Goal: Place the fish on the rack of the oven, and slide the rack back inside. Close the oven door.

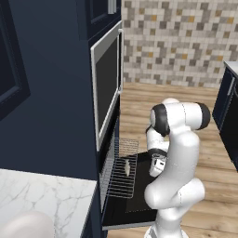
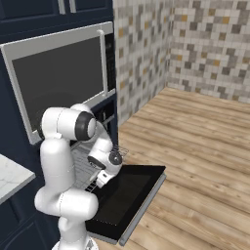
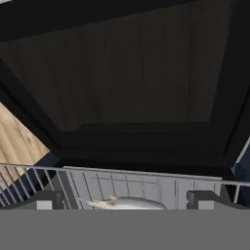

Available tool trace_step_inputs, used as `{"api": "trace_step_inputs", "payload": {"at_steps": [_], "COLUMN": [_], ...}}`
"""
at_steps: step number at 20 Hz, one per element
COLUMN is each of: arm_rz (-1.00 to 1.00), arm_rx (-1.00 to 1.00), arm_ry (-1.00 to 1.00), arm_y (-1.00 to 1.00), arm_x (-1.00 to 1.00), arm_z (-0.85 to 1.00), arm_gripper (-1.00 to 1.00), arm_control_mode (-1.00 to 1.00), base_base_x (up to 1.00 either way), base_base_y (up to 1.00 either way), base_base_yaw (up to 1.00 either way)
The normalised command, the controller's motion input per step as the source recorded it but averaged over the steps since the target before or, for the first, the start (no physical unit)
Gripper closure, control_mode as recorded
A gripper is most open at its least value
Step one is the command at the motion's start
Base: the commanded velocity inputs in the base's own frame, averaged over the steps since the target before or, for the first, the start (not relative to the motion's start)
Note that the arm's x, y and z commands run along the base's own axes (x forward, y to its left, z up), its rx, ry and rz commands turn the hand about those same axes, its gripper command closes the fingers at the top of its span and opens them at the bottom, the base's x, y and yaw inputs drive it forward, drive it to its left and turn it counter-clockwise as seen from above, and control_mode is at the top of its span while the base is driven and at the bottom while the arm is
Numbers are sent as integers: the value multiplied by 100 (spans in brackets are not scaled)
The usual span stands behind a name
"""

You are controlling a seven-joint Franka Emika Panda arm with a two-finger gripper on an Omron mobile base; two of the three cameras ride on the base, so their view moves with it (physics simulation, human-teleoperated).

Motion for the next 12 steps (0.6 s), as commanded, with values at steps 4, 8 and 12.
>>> {"api": "trace_step_inputs", "payload": {"at_steps": [4,8,12], "arm_rz": [3,3,2], "arm_rx": [2,2,2], "arm_ry": [0,0,0], "arm_y": [0,0,10], "arm_x": [31,50,57], "arm_z": [-24,-40,-37], "arm_gripper": [-100,-100,-100], "arm_control_mode": [-100,-100,-100], "base_base_x": [0,0,0], "base_base_y": [0,0,0], "base_base_yaw": [0,0,0]}}
